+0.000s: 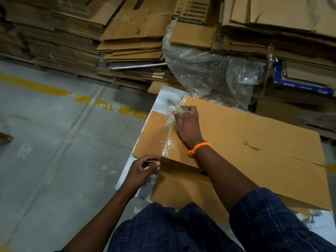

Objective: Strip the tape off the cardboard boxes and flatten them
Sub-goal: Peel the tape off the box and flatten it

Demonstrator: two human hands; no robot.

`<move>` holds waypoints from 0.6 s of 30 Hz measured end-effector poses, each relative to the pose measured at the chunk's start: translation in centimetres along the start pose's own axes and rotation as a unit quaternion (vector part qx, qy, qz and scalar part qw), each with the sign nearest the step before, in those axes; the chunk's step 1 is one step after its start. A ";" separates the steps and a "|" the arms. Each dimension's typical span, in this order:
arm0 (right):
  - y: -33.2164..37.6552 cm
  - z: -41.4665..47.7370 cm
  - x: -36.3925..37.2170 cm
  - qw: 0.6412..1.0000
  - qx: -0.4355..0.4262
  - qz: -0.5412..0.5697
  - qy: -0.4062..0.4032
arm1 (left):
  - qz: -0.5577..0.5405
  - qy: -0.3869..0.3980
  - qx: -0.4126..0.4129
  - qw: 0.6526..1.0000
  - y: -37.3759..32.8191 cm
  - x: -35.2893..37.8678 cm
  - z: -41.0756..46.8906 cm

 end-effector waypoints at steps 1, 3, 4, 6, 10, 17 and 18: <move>-0.1 0.1 0.1 1.000 0.001 -0.009 0.000 | 0.011 -0.018 0.009 1.000 -0.2 -0.4 0.2; -0.3 0.2 0.3 1.000 0.003 -0.020 0.003 | 0.061 -0.013 0.022 0.998 -0.9 -0.9 0.4; -0.3 0.3 0.3 1.000 0.002 -0.022 0.003 | 0.097 0.005 0.023 0.995 -1.3 -0.9 0.6; -0.3 0.3 0.3 1.000 0.000 -0.021 0.002 | 0.120 0.065 -0.001 0.991 -1.8 -0.9 0.5; -0.5 0.3 0.5 1.000 -0.003 -0.009 0.002 | -0.213 0.119 -0.021 0.970 -4.1 -1.3 -0.5; 0.7 -1.0 -1.7 0.992 -0.016 0.125 0.009 | -0.403 0.051 0.063 0.912 -12.6 -5.6 3.5; 0.3 -1.1 -1.8 0.985 0.014 0.173 0.025 | -0.391 0.045 0.085 0.915 -14.3 -6.1 4.4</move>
Point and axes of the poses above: each hand's wrist, its own z-axis towards the middle knuckle, its own x-axis out of the palm, y = z × x, the point moved 5 cm from there along z, towards the middle knuckle, and after that the axes turned 12 degrees about y, right-handed, at the moved point
